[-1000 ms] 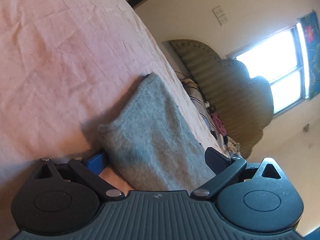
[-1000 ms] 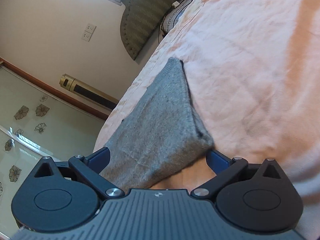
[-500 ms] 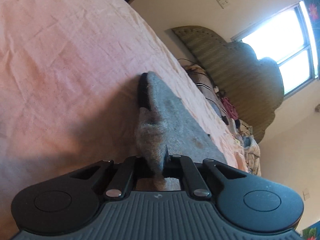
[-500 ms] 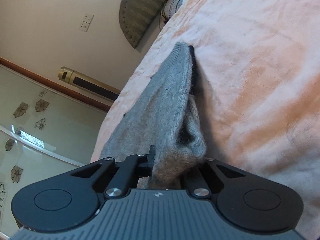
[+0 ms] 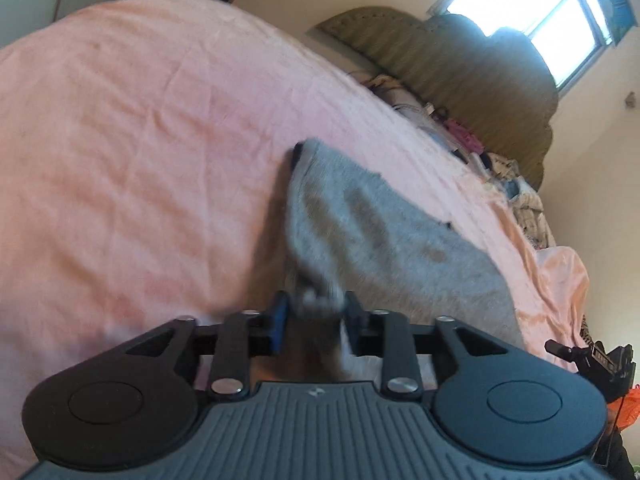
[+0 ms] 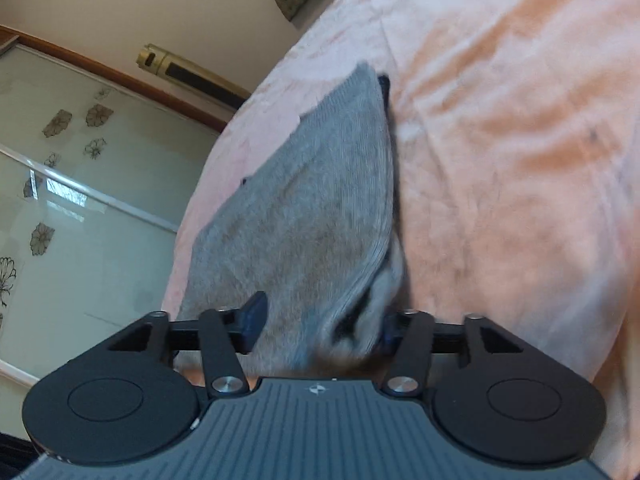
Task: Fold small clothes
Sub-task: 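Carry the hem over the sweater toward the collar with both grippers, then lay the hem down and open both grippers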
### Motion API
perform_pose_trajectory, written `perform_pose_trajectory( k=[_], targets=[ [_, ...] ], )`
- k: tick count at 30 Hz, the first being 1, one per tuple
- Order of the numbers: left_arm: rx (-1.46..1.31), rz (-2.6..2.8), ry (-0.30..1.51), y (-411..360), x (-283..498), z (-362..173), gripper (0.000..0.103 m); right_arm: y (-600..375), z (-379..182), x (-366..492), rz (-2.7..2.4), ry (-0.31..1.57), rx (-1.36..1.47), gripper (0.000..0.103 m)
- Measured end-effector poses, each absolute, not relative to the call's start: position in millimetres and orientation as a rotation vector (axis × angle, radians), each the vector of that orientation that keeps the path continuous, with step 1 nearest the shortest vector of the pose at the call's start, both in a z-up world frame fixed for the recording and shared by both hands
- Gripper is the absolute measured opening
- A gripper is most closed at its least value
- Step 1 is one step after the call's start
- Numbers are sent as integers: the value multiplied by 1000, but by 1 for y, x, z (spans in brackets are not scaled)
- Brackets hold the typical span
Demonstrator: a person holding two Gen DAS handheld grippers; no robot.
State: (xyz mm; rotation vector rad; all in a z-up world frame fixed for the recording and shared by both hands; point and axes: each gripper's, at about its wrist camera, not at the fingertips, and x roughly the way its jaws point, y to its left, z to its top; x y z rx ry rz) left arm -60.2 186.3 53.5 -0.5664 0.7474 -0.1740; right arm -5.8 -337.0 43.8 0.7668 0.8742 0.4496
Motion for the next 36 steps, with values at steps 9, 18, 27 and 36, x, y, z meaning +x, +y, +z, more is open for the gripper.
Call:
perform_pose_trajectory(
  k=[9,18,27,36],
  targets=[
    [-287,-124,674,140,99,55,66,-316,56,154,310,793,475,86],
    [-183,-136,694,109,142,34,8,-284,34,178,391,798,365,12],
    [-148,-35,709,115,145,22,13,-293,13,186,312,783,510,15],
    [-150,-112,578,64,109,60,80,-241,56,150,326,683,380,91]
  ],
)
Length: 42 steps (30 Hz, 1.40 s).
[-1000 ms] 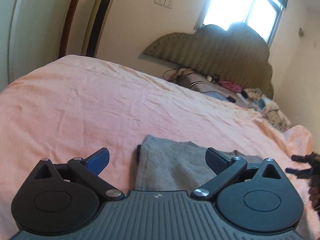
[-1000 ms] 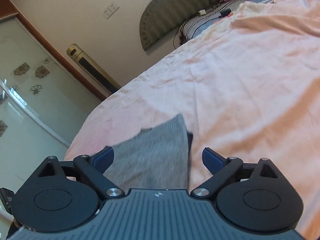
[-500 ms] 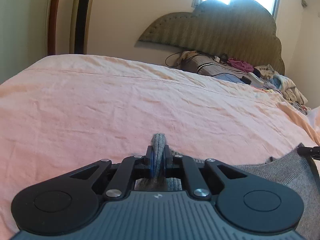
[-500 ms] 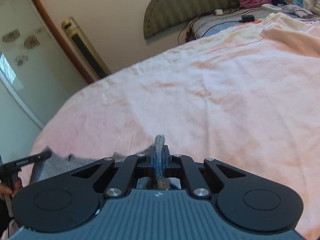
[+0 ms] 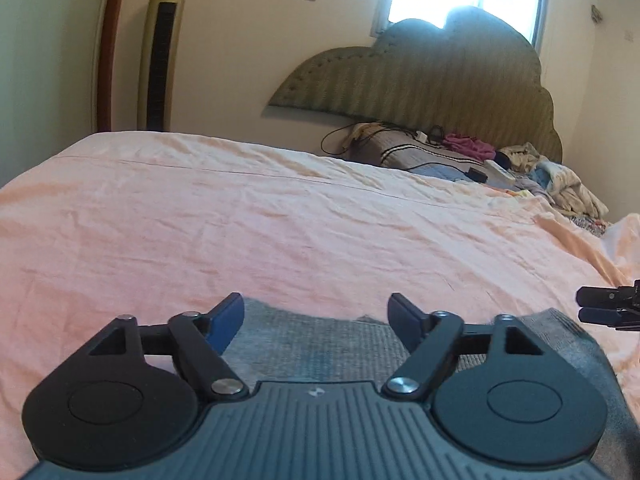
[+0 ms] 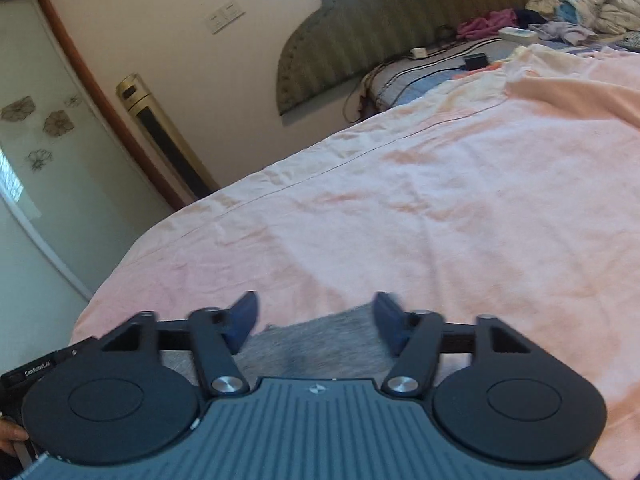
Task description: Fold small clothes
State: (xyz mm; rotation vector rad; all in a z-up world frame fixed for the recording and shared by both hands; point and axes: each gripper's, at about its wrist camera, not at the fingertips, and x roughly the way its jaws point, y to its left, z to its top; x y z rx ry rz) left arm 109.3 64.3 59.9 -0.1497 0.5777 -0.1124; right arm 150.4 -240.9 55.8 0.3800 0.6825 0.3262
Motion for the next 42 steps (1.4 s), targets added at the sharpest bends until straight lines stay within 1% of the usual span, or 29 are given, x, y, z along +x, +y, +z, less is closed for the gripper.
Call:
perform_pose_trajectory(
  k=[2,3,5,9,11,13,15,16,17,18,20,21,22,23,25,29,32,35,36,37,38,39,42],
  targets=[
    [-100,-110,676,48,126,42,80,-219,42,158,285,727,281,85],
    [-87,-87,743,48,135,29,80,-215,31,164,245,770,256,85],
    [-6,-75,699,54,132,16,81,-218,22,158,240,702,190,85],
    [-16,-72,705,59,134,15,84,-225,20,161,236,691,185,85],
    [20,-42,705,51,132,16,84,-212,21,162,227,708,105,89],
    [34,17,701,43,118,24,82,-202,25,156,184,720,37,89],
    [3,-4,680,38,90,38,83,-198,39,134,155,711,36,90],
    [-24,-37,670,36,76,43,83,-199,46,120,186,688,59,93],
    [-44,-61,671,35,64,46,83,-198,51,105,225,667,85,100],
    [-50,-81,684,34,55,45,83,-195,52,94,250,665,93,103],
    [-21,-95,737,30,49,32,85,-183,41,82,264,721,19,103],
    [12,-101,716,30,45,23,87,-176,31,77,246,743,-63,103],
    [38,-116,675,32,40,18,89,-177,24,68,260,690,-89,103],
    [19,-135,674,38,40,17,89,-187,23,65,279,687,-47,103],
    [30,-124,687,42,44,19,93,-203,25,68,282,692,2,103],
    [40,-60,720,31,35,35,92,-197,36,63,225,712,-44,103],
    [-40,-141,695,19,12,48,92,-185,51,40,271,698,20,103],
    [-3,-190,749,2,5,31,93,-163,42,28,352,735,-27,103],
    [24,-190,717,0,2,21,96,-156,33,25,345,739,-97,103],
    [37,-204,684,3,-2,17,97,-153,27,19,350,699,-167,103],
    [29,-220,684,7,-2,16,97,-158,23,11,379,652,-186,103],
    [37,-215,696,10,-1,18,99,-166,24,13,383,668,-143,103],
    [14,-176,735,22,-6,29,99,-180,29,13,346,710,-147,103]
  ],
)
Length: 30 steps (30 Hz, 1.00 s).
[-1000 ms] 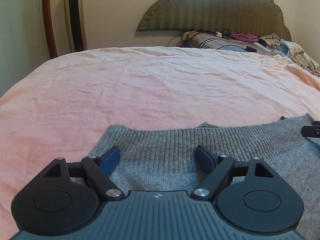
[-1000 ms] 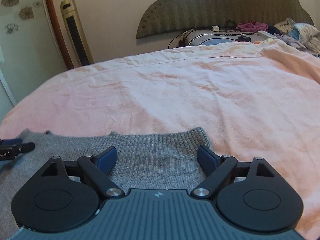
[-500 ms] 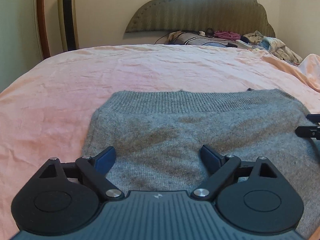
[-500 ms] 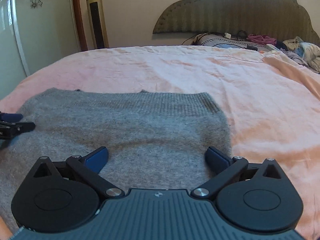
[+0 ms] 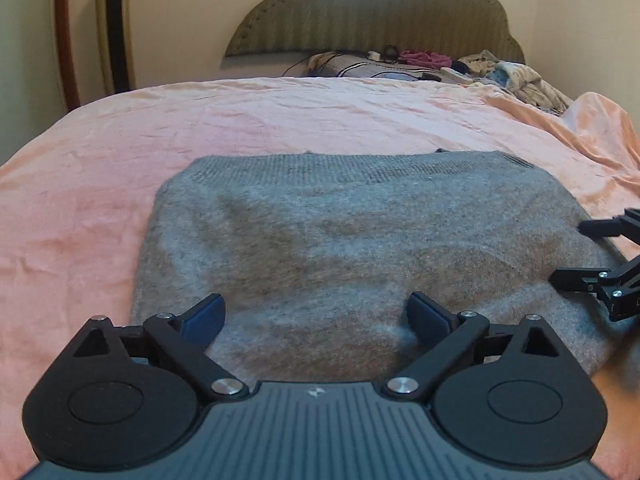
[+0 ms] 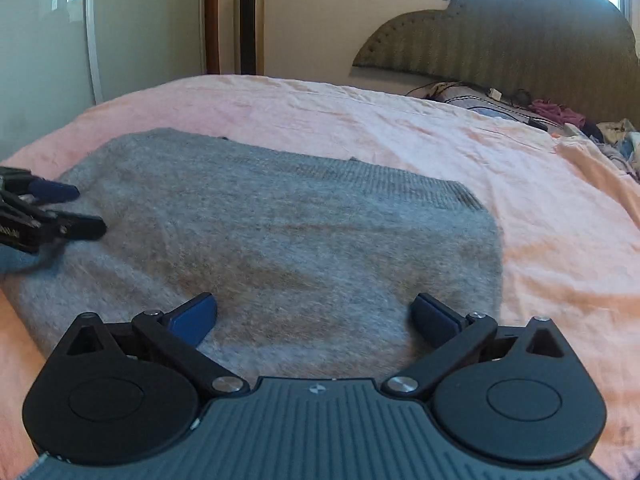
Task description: Fold small clothes
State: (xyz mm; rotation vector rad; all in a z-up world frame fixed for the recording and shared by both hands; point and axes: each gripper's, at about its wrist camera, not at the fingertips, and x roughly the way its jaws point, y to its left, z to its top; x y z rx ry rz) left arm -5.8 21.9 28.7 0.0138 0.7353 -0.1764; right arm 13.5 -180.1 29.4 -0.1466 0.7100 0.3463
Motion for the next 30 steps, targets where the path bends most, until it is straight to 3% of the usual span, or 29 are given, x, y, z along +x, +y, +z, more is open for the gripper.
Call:
perform_pose_trajectory(
  k=[6,8,9,11,19,23,26,30],
  targets=[
    [-59,-192,719,19,-44,39,98,-162,50,-19,400,702,-88,103],
    [23,-199,770,8,-48,21,98,-148,41,-25,442,733,-140,103],
    [118,-199,711,3,-59,14,98,-143,29,-24,435,770,-198,103],
    [84,-202,722,13,-60,18,98,-156,22,-31,471,712,-169,103],
    [37,-156,759,32,-84,23,99,-186,46,-43,403,764,-59,103],
    [60,-141,737,29,-90,22,99,-182,24,-54,447,749,-174,103],
    [-39,-97,730,42,-101,35,99,-190,30,-56,438,773,-150,103],
    [-448,-40,759,81,-121,32,99,-202,21,-64,418,703,-124,103]
  ],
)
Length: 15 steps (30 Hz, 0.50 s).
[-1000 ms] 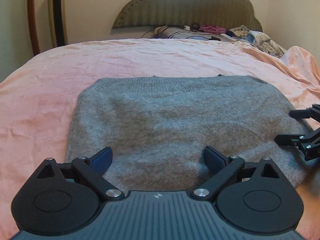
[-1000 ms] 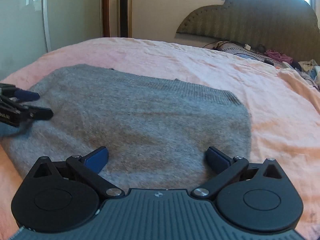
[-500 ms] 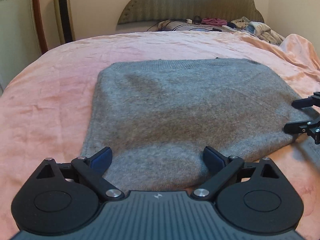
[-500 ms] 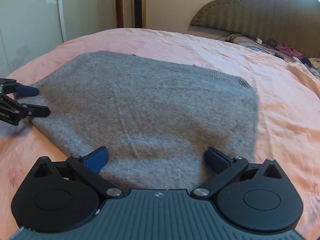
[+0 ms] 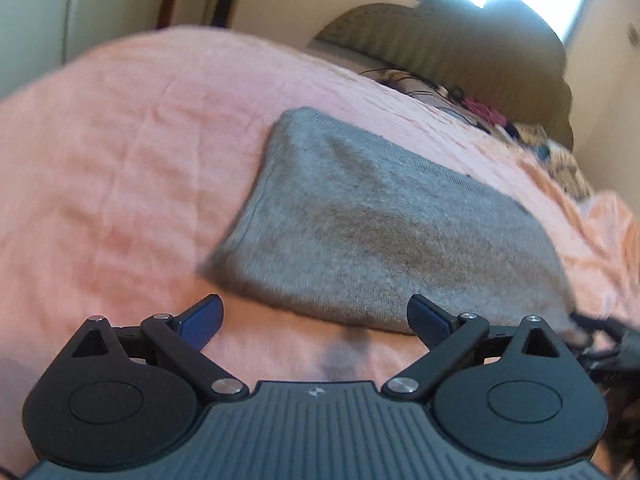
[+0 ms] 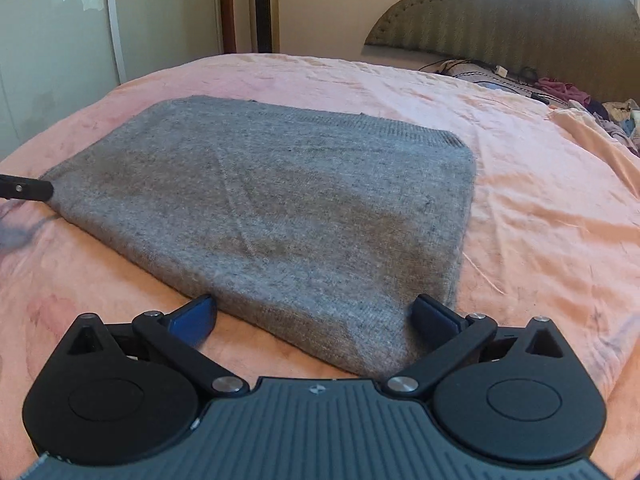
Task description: Fold small clothes
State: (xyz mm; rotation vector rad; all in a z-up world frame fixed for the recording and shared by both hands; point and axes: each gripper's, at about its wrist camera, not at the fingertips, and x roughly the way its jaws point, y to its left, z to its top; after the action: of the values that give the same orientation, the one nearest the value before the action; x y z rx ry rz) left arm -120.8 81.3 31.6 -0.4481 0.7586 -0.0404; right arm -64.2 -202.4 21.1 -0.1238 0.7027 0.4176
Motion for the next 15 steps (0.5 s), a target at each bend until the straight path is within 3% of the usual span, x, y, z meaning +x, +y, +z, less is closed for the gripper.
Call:
perform_pose_trajectory(
  k=[7,11,12,14,15],
  targets=[
    [-1076,-24,671,120,-120,10,99,-200,20,-64,408,690,-139,103],
    [-1113,30,649,110,-106,11,98,-202,21,-64,414,687,-121,103],
    [-1091,49,650,106,-102,13,95,-203,21,-64,416,686,-117,103],
    [-1017,82,674,95,-95,17,79,-205,21,-65,420,683,-101,103],
    [-976,91,698,90,-91,18,62,-206,21,-65,424,682,-91,103]
  ],
)
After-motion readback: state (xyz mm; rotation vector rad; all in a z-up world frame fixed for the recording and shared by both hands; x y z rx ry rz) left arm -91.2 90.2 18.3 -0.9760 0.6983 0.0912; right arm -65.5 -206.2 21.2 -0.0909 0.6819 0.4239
